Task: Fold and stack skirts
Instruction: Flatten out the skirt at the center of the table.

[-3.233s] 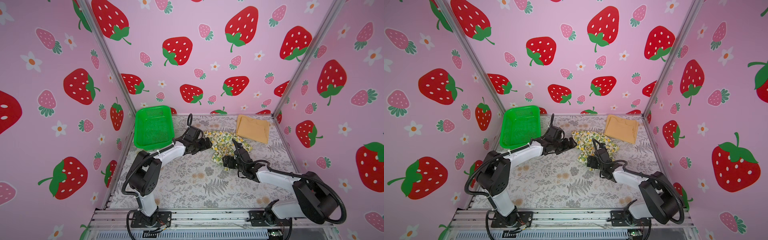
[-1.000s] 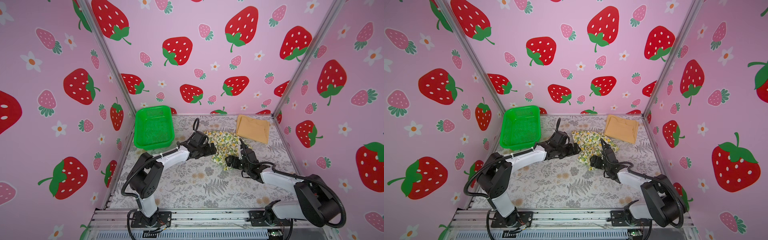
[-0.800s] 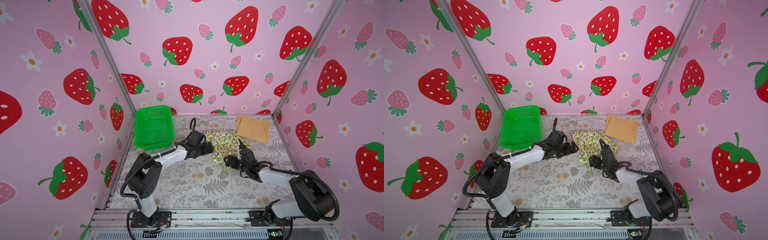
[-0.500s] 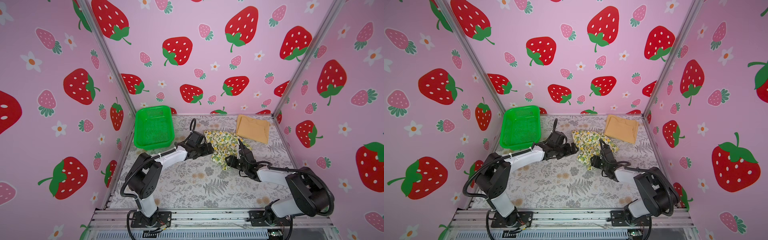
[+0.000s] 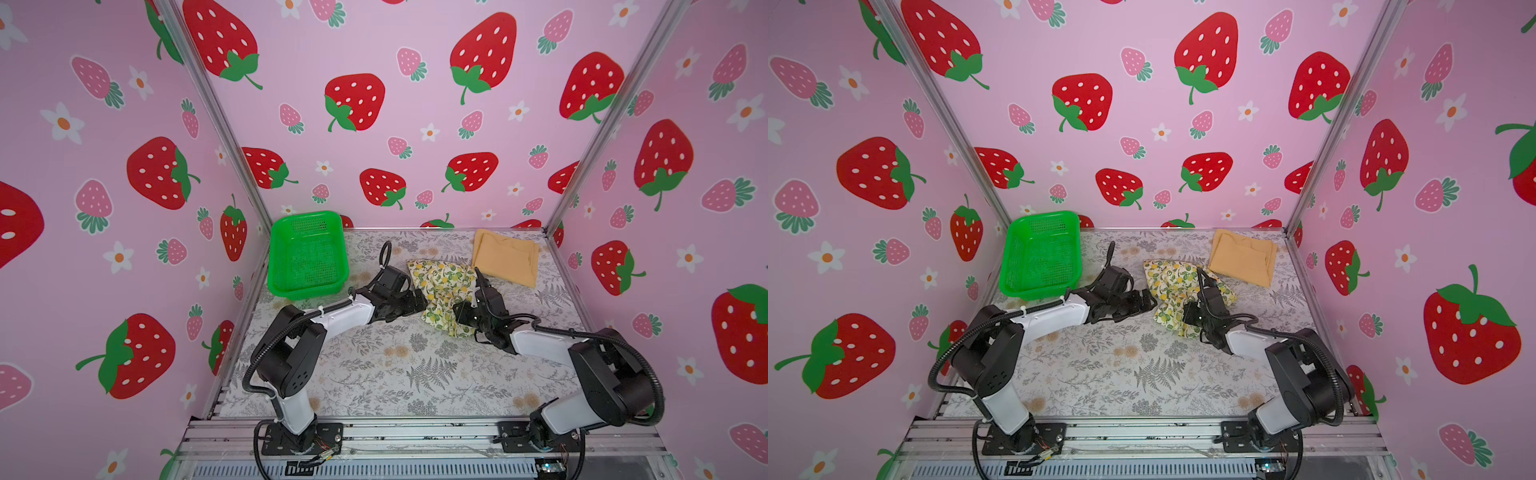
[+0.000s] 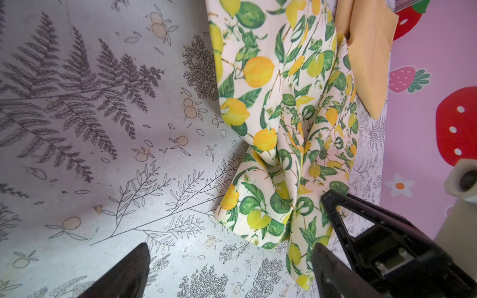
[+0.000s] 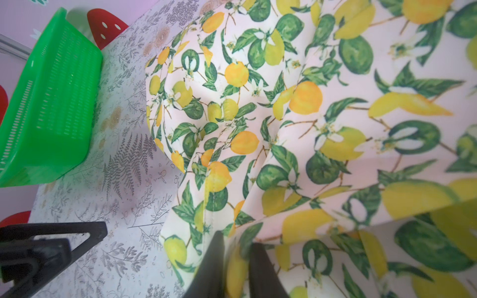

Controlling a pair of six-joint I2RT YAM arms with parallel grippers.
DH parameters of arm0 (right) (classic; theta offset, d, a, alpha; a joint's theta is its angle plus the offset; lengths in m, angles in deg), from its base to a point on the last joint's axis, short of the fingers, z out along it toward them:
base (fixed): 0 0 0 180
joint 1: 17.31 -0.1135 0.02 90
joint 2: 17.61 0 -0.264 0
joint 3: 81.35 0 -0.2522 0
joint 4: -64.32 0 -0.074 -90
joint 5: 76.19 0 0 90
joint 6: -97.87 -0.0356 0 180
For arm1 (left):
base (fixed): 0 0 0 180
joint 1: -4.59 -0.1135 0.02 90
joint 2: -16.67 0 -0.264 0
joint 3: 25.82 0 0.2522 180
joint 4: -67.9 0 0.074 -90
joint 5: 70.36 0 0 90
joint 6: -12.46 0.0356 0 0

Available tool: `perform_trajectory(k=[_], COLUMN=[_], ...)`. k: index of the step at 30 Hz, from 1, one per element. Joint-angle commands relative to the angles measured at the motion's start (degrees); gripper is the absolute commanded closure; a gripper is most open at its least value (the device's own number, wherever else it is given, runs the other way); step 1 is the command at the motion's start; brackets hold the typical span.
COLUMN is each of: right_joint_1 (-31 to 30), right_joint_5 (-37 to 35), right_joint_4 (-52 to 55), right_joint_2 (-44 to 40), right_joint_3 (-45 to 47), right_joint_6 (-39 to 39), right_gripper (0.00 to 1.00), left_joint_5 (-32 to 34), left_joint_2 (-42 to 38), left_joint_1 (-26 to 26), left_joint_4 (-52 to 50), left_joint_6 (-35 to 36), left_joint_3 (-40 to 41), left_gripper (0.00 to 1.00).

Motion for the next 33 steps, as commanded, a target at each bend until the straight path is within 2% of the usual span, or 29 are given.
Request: perform_trajectory(k=[1,5,9,20,33], right_joint_1=[0.30,0.61,1.15,4.67,12.25], right_joint_5=[-0.73,-0.88,-2.65,-7.68,-7.72], right_joint_4=[-0.58,-0.12,2.36,12.22,17.21], right_joint_2=[0.86,0.89,-1.82,-12.05,-18.38], right_joint_3=[-1.73,-2.69,-3.62,-5.51,-4.94], right_joint_6=[0.42,1.18,3.11,9.91,13.74], right_gripper=[0.87,0.96,0.98,0.98,0.98], left_joint_5=[-0.76,-1.06,-1.67,-1.80,-2.42], left_joint_2=[1.64,2.28,3.65,9.42,15.25], left_joint_1=[0.19,0.37,1.03,3.21,4.51], left_joint_4=[0.97,1.45,1.47,0.22,-1.39], left_joint_6=[-0.76,-0.83,-0.75,0.40,1.19], left_joint_3=[0.15,-0.18,-1.50,-7.91,-13.46], left_gripper=[0.02,0.02,0.04,0.07,0.17])
